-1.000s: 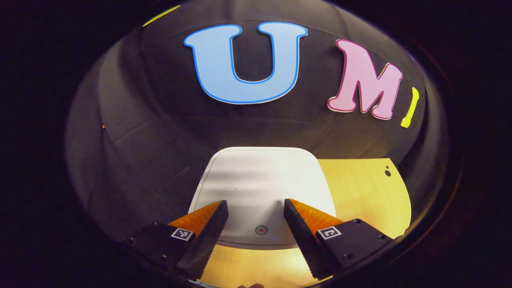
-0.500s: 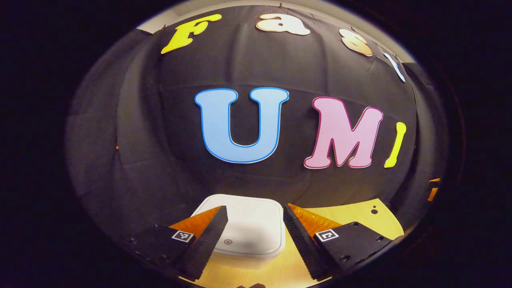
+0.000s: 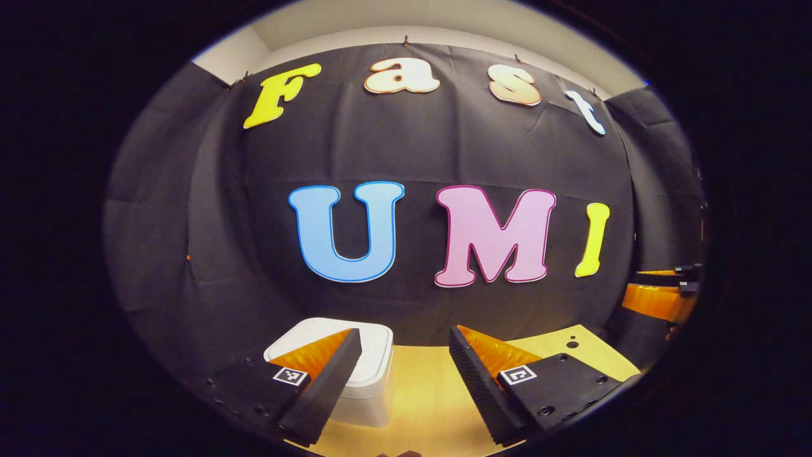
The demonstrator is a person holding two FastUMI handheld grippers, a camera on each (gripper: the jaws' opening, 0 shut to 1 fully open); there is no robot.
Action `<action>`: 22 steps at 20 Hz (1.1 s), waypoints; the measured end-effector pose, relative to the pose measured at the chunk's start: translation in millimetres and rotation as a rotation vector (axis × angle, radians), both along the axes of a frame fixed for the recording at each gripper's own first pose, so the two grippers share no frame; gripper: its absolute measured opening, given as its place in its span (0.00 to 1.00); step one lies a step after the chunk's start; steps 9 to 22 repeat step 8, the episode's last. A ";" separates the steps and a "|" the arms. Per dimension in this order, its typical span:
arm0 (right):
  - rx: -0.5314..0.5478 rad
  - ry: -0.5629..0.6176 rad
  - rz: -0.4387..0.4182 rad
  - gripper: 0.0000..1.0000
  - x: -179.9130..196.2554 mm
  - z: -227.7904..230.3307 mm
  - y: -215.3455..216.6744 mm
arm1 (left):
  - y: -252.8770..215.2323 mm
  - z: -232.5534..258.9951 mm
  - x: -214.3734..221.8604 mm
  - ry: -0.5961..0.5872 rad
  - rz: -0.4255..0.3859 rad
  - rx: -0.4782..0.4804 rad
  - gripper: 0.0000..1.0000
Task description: Press the lid of the desktop garbage bin to open it, pick up the crumpled paper on the desktop and throw it into the bin, then pick up the pop can on the desktop and drop it into the bin, and finally close the garbage bin lid.
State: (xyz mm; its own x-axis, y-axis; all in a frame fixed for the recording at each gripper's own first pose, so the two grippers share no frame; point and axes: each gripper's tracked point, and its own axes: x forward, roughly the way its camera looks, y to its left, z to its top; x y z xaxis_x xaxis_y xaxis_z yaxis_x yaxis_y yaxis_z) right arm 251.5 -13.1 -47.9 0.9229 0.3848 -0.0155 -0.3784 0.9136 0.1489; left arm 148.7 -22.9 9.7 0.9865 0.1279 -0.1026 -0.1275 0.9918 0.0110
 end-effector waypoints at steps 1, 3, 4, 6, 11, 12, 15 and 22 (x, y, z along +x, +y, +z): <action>-0.004 -0.012 0.000 0.97 1.1 1.4 -0.5 | -7.1 2.4 -5.5 -0.007 0.001 0.016 0.94; -0.008 -0.028 0.000 0.98 4.0 1.1 -2.1 | -15.1 5.1 -15.5 -0.016 0.016 0.013 0.94; -0.007 -0.037 0.001 0.98 4.8 0.9 -2.4 | -18.9 4.7 -18.6 -0.016 0.023 -0.002 0.94; -0.024 -0.084 -0.016 0.98 6.2 5.7 -6.7 | -24.9 -5.0 -22.7 -0.014 0.044 -0.030 0.94; -0.053 -0.165 -0.012 0.98 -0.5 14.5 -2.7 | -26.3 -11.5 -30.9 -0.015 0.072 -0.033 0.94; -0.053 -0.165 -0.012 0.98 -0.5 14.5 -2.7 | -26.3 -11.5 -30.9 -0.015 0.072 -0.033 0.94; -0.053 -0.165 -0.012 0.98 -0.5 14.5 -2.7 | -26.3 -11.5 -30.9 -0.015 0.072 -0.033 0.94; -0.053 -0.165 -0.012 0.98 -0.5 14.5 -2.7 | -26.3 -11.5 -30.9 -0.015 0.072 -0.033 0.94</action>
